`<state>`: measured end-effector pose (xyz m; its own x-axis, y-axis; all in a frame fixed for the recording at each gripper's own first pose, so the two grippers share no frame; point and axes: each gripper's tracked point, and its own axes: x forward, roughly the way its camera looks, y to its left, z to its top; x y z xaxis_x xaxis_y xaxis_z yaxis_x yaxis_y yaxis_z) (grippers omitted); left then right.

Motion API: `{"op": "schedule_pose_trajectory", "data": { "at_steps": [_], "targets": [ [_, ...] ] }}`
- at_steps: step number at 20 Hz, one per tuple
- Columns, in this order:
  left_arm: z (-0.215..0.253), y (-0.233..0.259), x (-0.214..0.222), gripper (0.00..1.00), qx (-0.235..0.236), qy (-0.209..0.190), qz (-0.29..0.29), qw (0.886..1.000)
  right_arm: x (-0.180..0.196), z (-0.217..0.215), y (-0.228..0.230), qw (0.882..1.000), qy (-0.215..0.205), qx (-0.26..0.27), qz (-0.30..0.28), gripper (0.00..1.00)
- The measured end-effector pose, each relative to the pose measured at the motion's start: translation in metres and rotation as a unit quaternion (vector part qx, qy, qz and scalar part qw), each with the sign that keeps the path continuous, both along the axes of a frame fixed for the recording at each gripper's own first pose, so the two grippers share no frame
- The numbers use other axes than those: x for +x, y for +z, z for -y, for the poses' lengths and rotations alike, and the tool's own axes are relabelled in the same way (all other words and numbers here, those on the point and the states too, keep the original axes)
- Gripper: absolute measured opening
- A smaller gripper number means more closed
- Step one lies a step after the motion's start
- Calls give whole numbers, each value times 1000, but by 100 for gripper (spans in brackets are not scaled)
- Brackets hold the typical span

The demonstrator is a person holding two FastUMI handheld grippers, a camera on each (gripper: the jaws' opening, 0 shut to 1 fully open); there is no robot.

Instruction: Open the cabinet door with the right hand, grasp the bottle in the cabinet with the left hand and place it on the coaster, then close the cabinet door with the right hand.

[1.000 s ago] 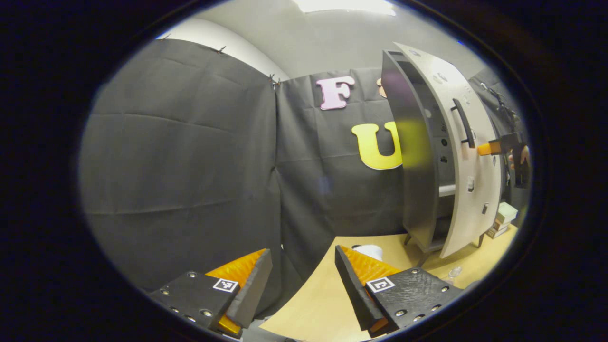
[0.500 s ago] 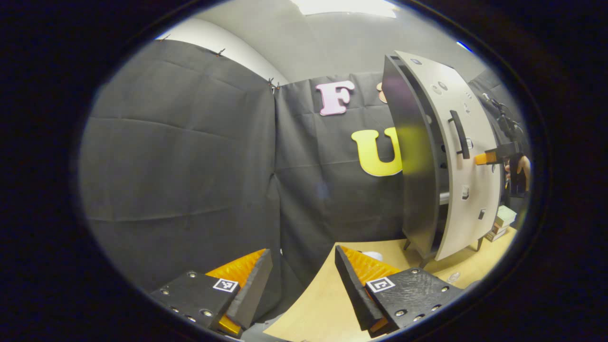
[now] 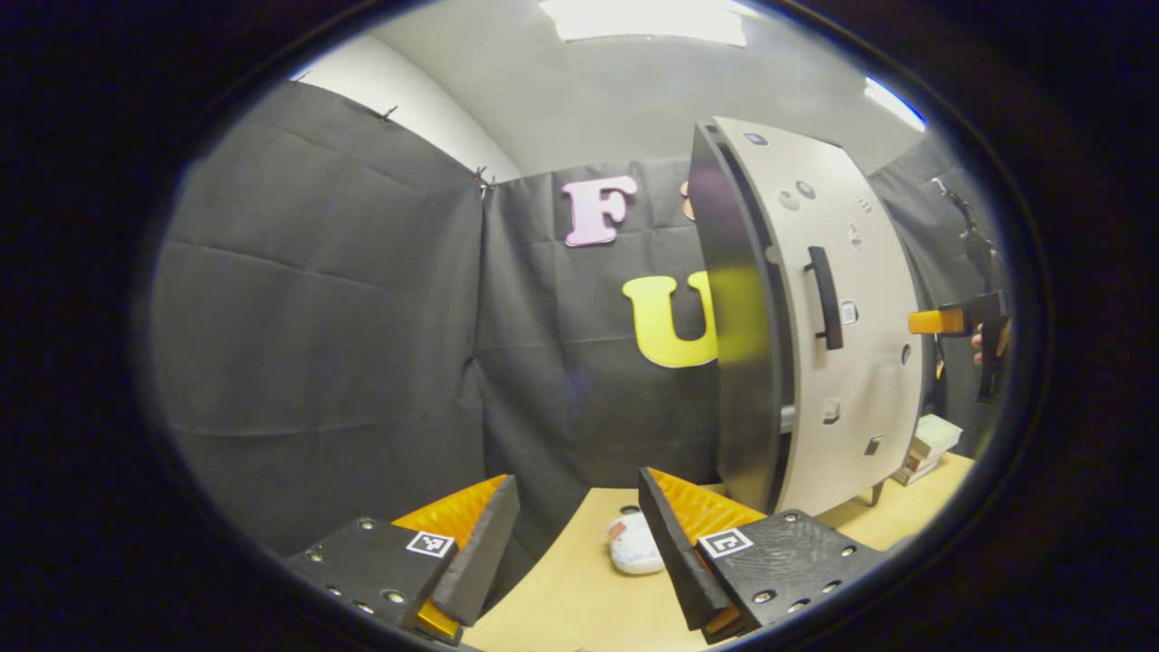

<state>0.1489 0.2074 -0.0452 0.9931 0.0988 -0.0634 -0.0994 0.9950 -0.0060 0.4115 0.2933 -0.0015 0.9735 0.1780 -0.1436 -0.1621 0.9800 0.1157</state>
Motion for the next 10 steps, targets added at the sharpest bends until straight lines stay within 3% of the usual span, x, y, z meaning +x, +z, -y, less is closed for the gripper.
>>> {"op": "schedule_pose_trajectory", "data": {
  "at_steps": [1,10],
  "targets": [
    [10,5,1,80,0,-6,4,1000,-6,12,3,1000,-3,-1,2,93],
    [101,48,19,80,-11,-50,29,998,-54,119,28,999,-38,-20,25,93]
  ]
}}
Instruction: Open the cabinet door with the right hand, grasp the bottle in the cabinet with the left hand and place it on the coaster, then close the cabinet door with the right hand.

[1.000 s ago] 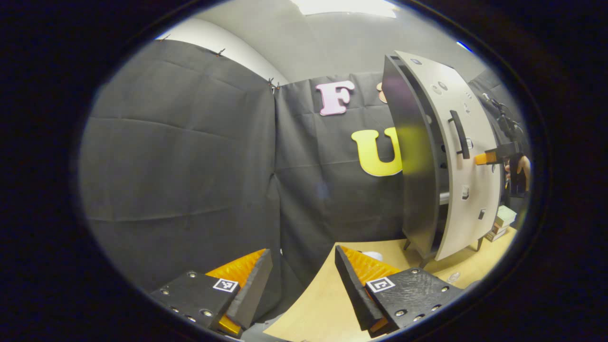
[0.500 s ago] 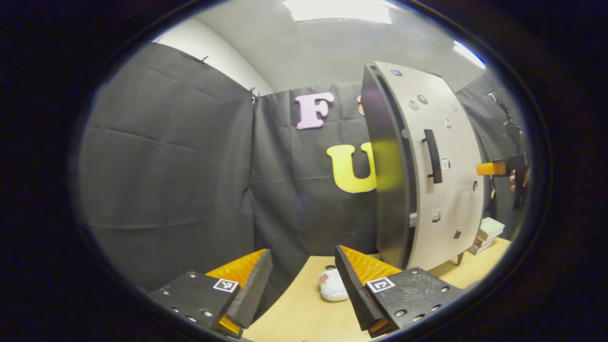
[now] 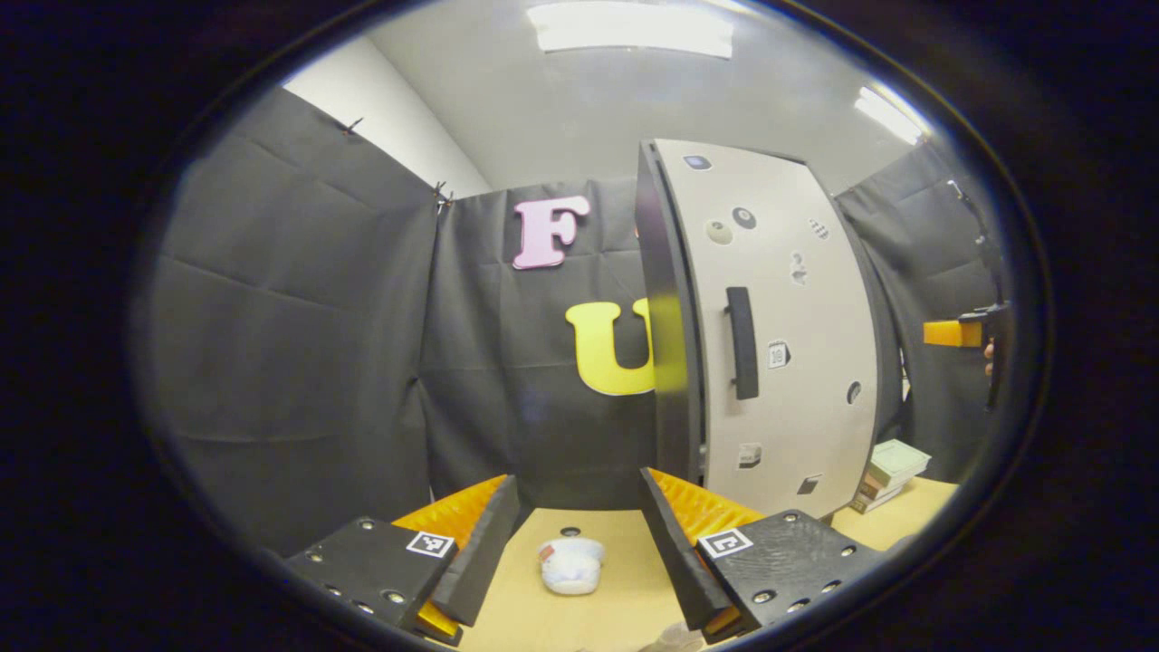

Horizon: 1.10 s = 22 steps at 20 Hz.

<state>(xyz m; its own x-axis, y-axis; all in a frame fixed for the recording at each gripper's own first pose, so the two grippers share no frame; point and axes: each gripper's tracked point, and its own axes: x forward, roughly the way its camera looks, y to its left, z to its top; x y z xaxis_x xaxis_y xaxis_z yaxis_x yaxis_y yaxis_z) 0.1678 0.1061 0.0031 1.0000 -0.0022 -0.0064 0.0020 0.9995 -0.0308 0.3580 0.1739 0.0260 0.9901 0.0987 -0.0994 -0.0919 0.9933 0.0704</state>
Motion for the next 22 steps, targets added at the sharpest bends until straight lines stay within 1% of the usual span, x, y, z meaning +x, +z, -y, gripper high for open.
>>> {"op": "schedule_pose_trajectory", "data": {
  "at_steps": [4,5,6,8,9,10,12,19,20,21,22],
  "targets": [
    [31,14,0,80,-3,-15,6,1000,-18,39,3,1000,-12,-3,1,93],
    [38,17,-1,80,-4,-17,6,1000,-22,47,2,1000,-14,-4,1,90],
    [44,19,-2,80,-5,-19,6,1000,-25,55,1,1000,-17,-4,0,93],
    [53,21,-5,80,-4,-21,4,1000,-32,70,-1,1000,-20,-2,-2,93],
    [56,22,-5,80,-2,-21,5,1000,-35,76,-3,1000,-21,-1,-4,90],
    [59,24,-6,80,1,-21,5,1000,-38,82,-5,1000,-21,-1,-6,93],
    [64,27,-8,80,5,-20,6,1000,-42,92,-10,1000,-23,-2,-10,93],
    [70,35,-17,80,12,-15,7,1000,-53,110,-17,1000,-14,11,-12,93],
    [71,36,-17,80,14,-14,8,1000,-53,111,-16,1000,-12,12,-10,90],
    [71,37,-19,80,16,-13,8,1000,-54,112,-16,1000,-11,13,-9,93],
    [71,38,-20,80,16,-12,9,1000,-55,112,-16,1000,-8,14,-8,93]
  ]
}}
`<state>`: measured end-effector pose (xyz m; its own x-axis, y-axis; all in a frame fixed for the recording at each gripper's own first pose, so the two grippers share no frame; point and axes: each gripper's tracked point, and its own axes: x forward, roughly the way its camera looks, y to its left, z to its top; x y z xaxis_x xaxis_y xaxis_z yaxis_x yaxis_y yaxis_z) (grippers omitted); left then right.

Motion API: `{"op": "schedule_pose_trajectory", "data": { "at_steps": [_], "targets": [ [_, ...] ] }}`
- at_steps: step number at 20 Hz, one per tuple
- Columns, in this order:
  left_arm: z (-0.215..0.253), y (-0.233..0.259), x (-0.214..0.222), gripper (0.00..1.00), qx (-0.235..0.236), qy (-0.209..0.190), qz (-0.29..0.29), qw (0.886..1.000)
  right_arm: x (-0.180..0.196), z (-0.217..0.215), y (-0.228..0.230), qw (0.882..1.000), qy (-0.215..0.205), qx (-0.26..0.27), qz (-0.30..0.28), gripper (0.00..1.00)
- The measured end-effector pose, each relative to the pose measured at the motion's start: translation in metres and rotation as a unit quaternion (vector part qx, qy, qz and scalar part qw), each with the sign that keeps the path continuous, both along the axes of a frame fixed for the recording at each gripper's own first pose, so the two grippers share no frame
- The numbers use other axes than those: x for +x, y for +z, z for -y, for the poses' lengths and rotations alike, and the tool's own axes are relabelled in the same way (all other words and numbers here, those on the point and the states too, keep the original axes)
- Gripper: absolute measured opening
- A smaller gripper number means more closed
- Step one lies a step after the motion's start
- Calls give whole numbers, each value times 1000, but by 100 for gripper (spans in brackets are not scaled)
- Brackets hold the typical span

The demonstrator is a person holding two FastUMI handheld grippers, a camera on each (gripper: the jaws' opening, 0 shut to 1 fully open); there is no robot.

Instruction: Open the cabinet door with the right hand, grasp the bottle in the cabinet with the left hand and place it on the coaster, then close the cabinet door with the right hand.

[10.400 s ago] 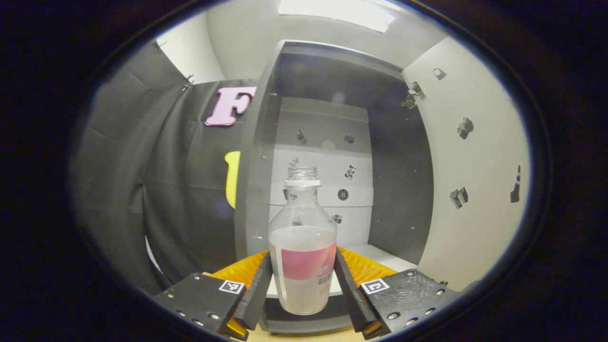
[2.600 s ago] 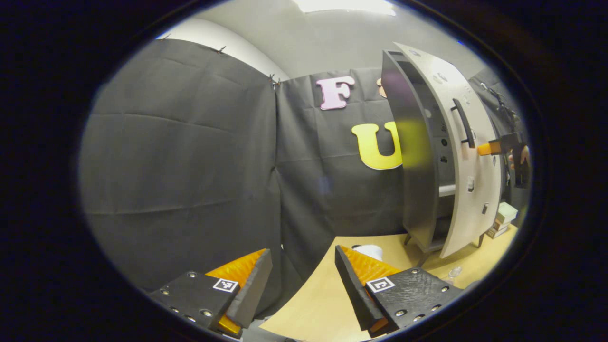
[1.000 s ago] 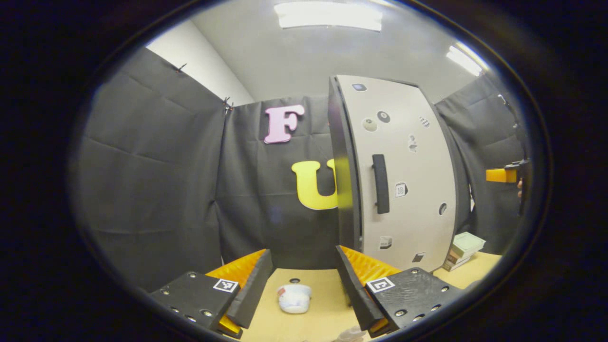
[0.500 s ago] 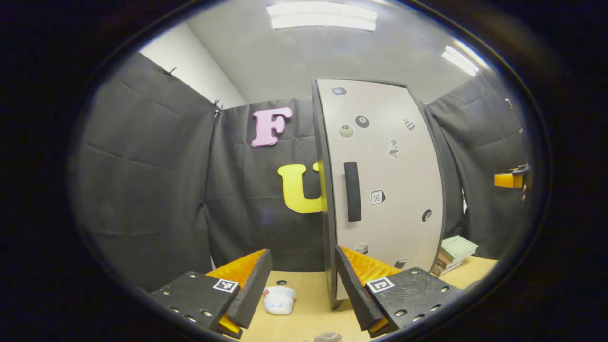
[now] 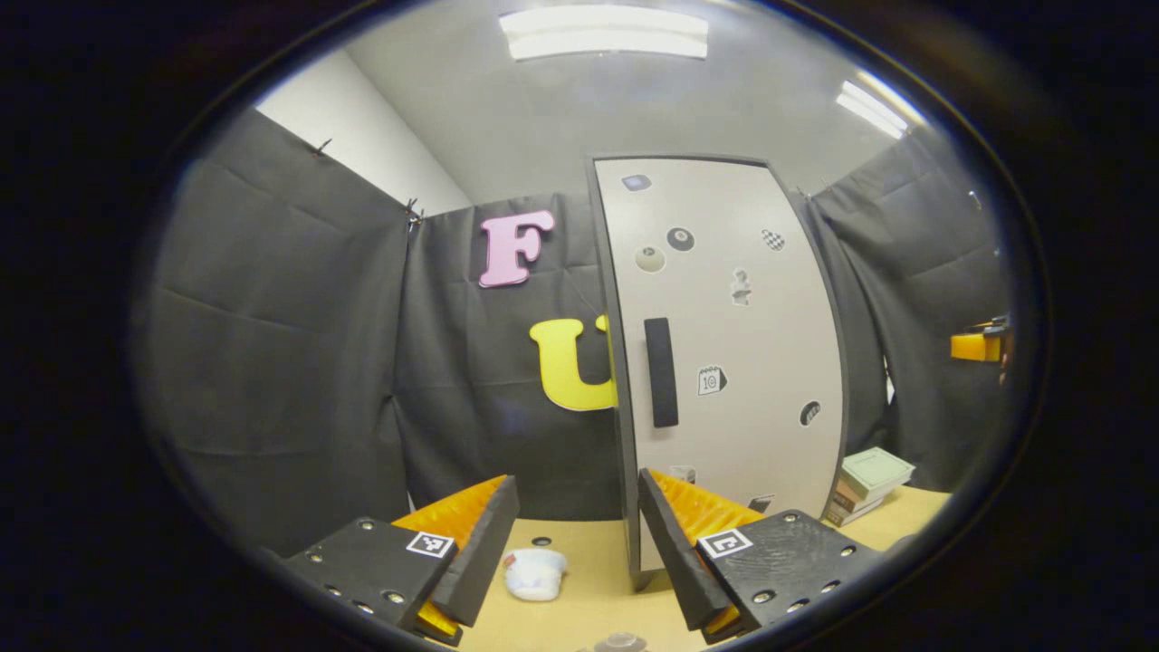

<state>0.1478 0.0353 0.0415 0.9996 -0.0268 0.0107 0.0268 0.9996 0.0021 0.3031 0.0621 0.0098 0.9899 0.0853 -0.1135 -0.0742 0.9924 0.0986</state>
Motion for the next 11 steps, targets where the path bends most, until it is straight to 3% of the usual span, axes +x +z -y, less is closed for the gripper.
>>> {"op": "schedule_pose_trajectory", "data": {
  "at_steps": [11],
  "targets": [
    [-15,4,-13,80,-1,16,2,1000,-9,-3,7,1000,25,1,9,90]
  ]
}}
